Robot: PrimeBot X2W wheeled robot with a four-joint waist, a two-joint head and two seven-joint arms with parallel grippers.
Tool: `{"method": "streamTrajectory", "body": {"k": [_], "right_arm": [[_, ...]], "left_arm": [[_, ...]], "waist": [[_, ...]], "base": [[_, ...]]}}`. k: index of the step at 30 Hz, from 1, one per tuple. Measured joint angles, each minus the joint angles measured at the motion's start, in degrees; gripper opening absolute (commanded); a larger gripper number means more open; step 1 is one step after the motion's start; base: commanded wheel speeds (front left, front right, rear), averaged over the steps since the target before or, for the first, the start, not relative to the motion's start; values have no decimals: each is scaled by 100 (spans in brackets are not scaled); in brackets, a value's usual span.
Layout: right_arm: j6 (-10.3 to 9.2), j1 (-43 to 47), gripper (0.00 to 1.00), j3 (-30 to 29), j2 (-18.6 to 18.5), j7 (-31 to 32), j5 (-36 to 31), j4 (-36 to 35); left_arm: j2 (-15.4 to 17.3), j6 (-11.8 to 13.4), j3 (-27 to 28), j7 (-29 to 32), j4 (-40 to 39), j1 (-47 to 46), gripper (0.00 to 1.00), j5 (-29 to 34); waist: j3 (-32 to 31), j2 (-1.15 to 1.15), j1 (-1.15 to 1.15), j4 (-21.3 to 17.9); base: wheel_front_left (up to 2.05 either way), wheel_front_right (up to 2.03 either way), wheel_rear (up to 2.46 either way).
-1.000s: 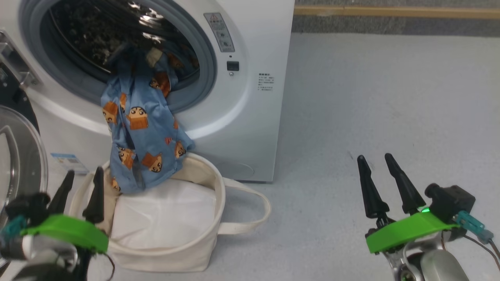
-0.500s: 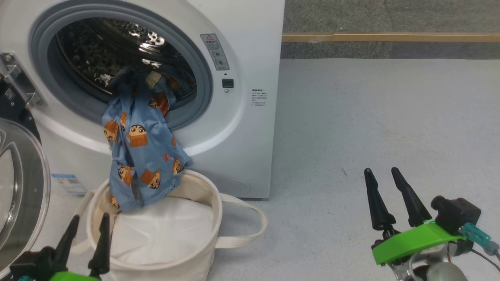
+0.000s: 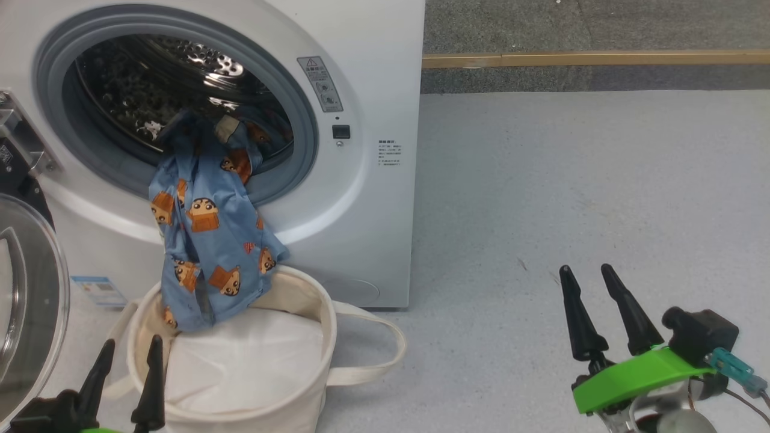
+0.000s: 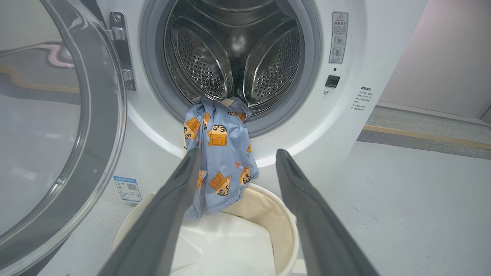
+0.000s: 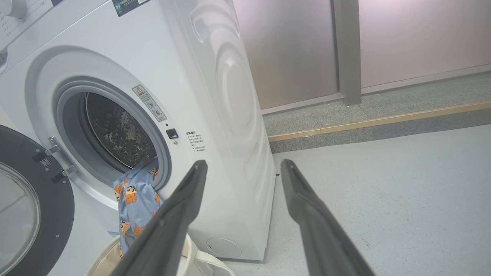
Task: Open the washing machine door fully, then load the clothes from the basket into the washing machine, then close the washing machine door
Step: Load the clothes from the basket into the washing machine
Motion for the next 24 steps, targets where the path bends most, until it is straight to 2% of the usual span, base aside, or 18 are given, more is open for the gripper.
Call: {"method": "streamTrajectory", "body": {"k": [19,24], "right_arm": [[0,-8,100,91,0,-10,40,-19],[0,-22,100,90,0,-18,38,-93]], "left_arm": [[14,92,-37,224,257,-36,100,-9],[14,-13,-160,383,591,-322,100,-9]], "waist": [[126,0,0,-50],[277,0,0,-51]], "base": [[0,0,0],[0,0,0]]}}
